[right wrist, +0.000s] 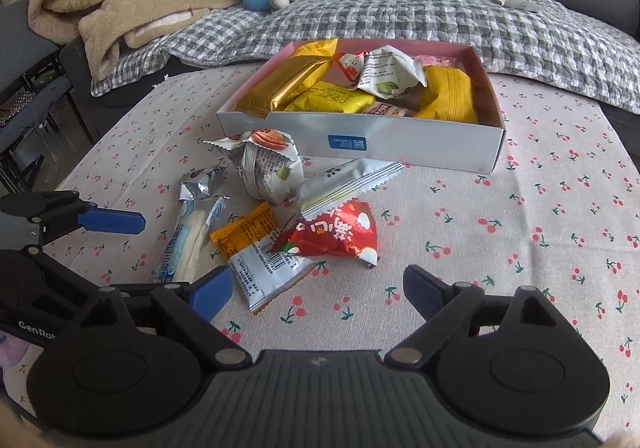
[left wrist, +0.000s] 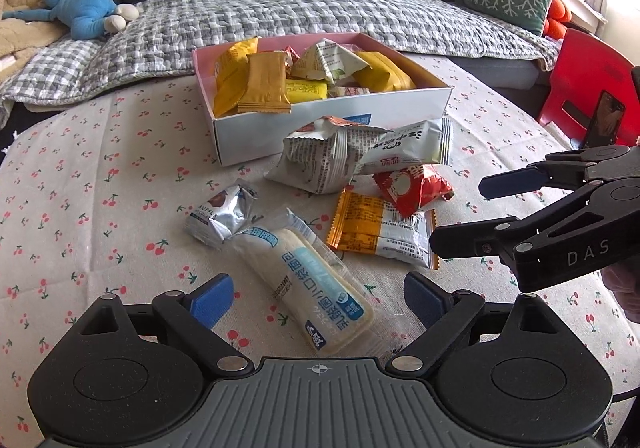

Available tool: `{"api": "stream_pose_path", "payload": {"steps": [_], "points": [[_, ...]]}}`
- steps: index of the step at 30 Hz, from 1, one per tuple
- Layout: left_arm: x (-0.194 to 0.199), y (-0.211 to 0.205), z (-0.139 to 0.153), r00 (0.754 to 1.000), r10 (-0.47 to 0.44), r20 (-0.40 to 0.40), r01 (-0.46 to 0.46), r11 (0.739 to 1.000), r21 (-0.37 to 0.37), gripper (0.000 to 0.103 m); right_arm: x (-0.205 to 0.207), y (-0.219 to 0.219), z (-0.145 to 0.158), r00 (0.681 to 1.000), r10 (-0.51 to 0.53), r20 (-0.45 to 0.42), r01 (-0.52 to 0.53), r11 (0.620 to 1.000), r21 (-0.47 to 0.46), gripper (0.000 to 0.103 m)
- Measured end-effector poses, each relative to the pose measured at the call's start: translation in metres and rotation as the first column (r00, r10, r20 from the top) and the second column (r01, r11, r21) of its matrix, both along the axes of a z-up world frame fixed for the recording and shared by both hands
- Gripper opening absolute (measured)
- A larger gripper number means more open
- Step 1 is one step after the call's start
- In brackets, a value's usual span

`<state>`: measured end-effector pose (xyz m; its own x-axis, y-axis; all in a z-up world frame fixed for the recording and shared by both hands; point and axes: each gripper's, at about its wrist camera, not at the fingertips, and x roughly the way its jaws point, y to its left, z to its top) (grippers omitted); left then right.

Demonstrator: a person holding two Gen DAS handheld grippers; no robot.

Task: Organize snacks
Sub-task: 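Withdraw both grippers from the box toward the remaining snacks, then grasp the white milk-stick pack with the left gripper while the right gripper grasps the orange-and-white bar pack, then carry the milk-stick pack and orange bar pack over the pink box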

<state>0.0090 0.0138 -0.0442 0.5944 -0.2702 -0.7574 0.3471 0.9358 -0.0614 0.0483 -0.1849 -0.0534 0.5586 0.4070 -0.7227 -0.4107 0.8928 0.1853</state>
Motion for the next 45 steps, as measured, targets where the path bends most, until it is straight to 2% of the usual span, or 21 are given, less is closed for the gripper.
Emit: {"api": "stream_pose_path", "payload": {"steps": [4, 6, 10, 15, 17, 20, 22, 28, 45], "points": [[0.005, 0.002, -0.008, 0.999, 0.022, -0.049, -0.022, 1.000, 0.019, 0.066, 0.002, 0.005, -0.006, 0.999, 0.032, -0.019, -0.032, 0.999, 0.010, 0.070], [0.007, 0.007, -0.008, 0.997, 0.040, -0.064, -0.040, 0.999, -0.004, 0.061, 0.001, 0.009, -0.007, 0.999, 0.050, -0.001, -0.050, 0.999, 0.000, 0.068], [0.009, 0.010, -0.008, 0.995, 0.072, -0.067, -0.071, 0.997, 0.028, 0.038, 0.000, 0.018, -0.008, 0.995, 0.098, 0.025, -0.098, 0.995, -0.012, 0.067], [0.009, 0.012, -0.008, 0.995, 0.081, -0.055, -0.079, 0.996, 0.050, 0.036, -0.002, 0.033, -0.010, 0.983, 0.162, 0.080, -0.157, 0.985, -0.070, 0.067], [0.010, 0.012, -0.008, 0.995, 0.084, -0.052, -0.081, 0.995, 0.058, 0.036, -0.004, 0.038, -0.011, 0.978, 0.180, 0.107, -0.169, 0.980, -0.107, 0.064], [0.010, 0.012, -0.008, 0.995, 0.084, -0.047, -0.081, 0.994, 0.069, 0.036, -0.006, 0.042, -0.011, 0.969, 0.210, 0.129, -0.193, 0.972, -0.132, 0.052], [0.010, 0.011, -0.008, 0.995, 0.085, -0.046, -0.081, 0.994, 0.071, 0.036, -0.007, 0.044, -0.010, 0.965, 0.227, 0.132, -0.209, 0.968, -0.135, 0.040], [0.010, 0.012, -0.008, 0.995, 0.089, -0.046, -0.085, 0.994, 0.072, 0.034, -0.007, 0.045, -0.009, 0.960, 0.241, 0.140, -0.220, 0.964, -0.148, 0.037], [0.010, 0.017, -0.005, 0.992, 0.113, -0.046, -0.111, 0.992, 0.052, 0.024, -0.007, 0.041, -0.006, 0.968, 0.220, 0.118, -0.206, 0.972, -0.116, 0.036]]}}
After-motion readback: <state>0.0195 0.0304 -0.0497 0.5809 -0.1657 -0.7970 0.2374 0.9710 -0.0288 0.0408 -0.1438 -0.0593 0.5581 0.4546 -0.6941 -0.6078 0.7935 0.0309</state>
